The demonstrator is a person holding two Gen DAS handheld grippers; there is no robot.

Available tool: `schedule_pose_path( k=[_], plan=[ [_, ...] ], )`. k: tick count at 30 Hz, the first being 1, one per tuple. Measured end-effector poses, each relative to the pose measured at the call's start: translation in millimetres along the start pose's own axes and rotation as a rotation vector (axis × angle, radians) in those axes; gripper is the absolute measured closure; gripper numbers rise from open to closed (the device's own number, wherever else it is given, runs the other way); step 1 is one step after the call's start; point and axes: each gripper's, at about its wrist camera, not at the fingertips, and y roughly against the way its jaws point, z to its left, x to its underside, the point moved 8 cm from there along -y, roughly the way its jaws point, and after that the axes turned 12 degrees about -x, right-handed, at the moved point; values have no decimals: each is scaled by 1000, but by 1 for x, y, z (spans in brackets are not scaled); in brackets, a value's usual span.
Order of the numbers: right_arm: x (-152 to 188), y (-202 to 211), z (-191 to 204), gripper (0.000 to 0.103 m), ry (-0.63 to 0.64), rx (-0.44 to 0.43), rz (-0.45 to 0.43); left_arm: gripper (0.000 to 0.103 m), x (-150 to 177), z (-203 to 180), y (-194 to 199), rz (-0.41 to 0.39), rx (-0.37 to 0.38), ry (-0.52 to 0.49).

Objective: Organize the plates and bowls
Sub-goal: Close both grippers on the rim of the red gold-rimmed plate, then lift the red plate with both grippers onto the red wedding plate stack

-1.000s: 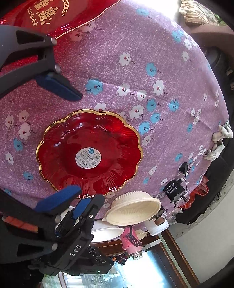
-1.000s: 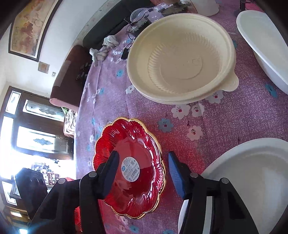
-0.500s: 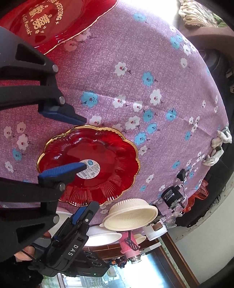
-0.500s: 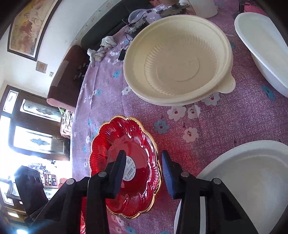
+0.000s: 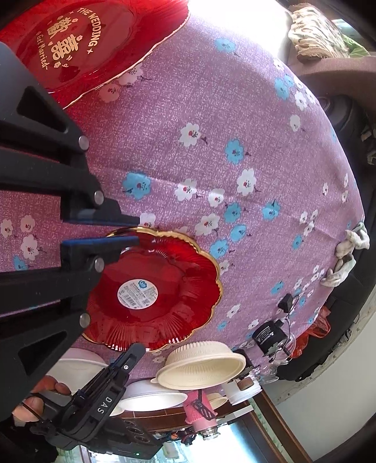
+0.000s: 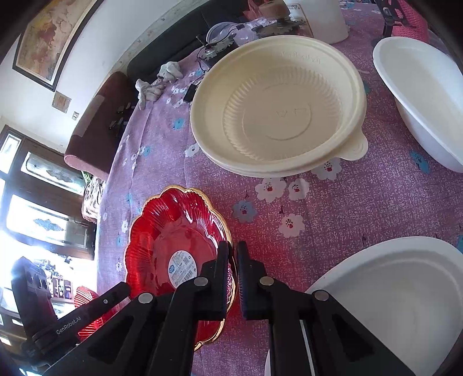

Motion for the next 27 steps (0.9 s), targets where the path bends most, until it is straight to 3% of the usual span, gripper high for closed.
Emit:
schedule_pose_path(
  k=[6,9,27],
  plan=[
    [0,-1,-2,96,-10,-9,3,97,3,-4,-7,35,0,0],
    [1,-1,-3,96,-12,-13,6,94,9,-7,-19,93,48,29],
    [5,4,13,97,21,-40,-18,94,7,0,4,21,35,11]
  ],
)
